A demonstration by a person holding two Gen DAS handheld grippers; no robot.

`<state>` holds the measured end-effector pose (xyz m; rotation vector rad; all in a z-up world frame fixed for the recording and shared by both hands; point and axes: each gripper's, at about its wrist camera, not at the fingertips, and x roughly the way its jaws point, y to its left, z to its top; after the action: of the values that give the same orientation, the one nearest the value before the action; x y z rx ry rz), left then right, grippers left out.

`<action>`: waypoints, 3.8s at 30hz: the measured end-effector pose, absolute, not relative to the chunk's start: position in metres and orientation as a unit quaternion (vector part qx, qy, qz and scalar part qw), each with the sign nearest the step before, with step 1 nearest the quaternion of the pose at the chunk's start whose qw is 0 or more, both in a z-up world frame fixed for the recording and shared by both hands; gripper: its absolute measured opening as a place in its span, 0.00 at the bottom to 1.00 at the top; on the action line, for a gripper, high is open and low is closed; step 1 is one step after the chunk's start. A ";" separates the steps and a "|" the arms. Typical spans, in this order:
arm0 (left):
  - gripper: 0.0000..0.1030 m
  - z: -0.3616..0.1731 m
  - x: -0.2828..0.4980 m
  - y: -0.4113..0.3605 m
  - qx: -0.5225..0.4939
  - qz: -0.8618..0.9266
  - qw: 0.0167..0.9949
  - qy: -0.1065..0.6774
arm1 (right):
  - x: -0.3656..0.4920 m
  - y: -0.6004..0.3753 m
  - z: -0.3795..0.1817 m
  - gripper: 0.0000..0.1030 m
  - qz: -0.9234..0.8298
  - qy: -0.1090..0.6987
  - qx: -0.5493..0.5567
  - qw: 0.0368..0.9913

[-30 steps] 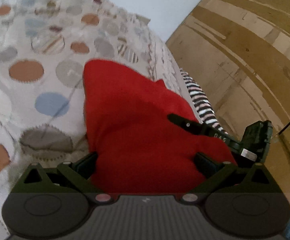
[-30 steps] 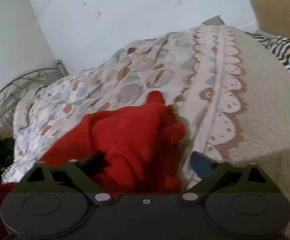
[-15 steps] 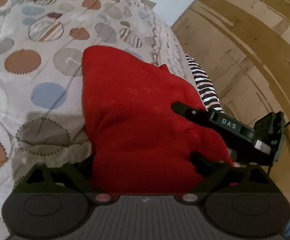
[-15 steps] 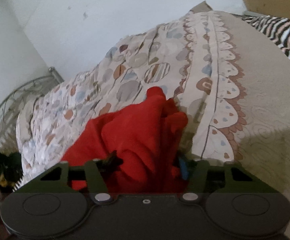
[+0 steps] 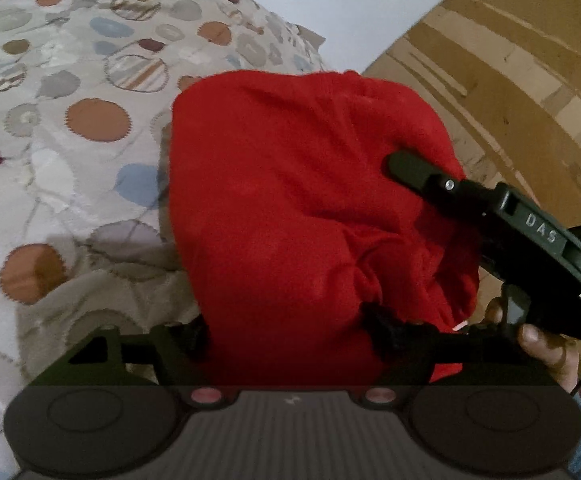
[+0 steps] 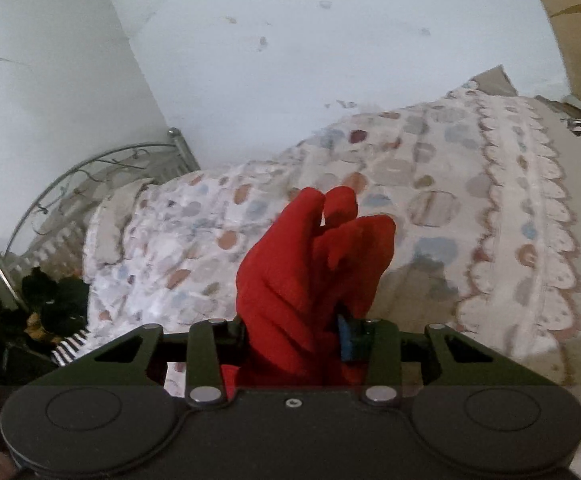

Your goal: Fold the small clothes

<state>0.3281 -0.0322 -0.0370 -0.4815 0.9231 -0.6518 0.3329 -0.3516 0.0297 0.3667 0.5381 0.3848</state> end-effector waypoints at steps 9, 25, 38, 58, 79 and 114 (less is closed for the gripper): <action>0.74 -0.006 0.338 0.032 -0.188 -0.235 0.859 0.414 | 0.371 -0.289 0.043 0.40 0.244 0.261 0.237 0.904; 0.89 -0.032 0.380 0.052 -0.099 -0.150 0.890 0.420 | 0.452 -0.257 -0.055 0.56 0.160 0.315 0.276 0.894; 1.00 -0.042 0.375 0.043 -0.110 -0.141 0.893 0.413 | 0.424 -0.256 -0.045 0.95 0.190 0.314 0.169 0.915; 0.99 0.001 0.328 0.061 -0.108 -0.094 0.913 0.381 | 0.375 -0.247 -0.028 0.99 0.118 0.284 0.015 0.951; 0.99 0.063 0.177 0.091 -0.099 -0.023 0.963 0.251 | 0.194 -0.240 0.051 1.00 0.091 0.130 0.029 0.987; 0.99 0.049 0.041 0.074 -0.053 -0.026 0.976 0.212 | 0.037 -0.235 0.052 1.00 0.064 0.121 0.010 0.990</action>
<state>0.0406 0.0742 0.0486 -0.1063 0.4273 -0.0521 0.0369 -0.2348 0.0523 0.0207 0.2432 0.1287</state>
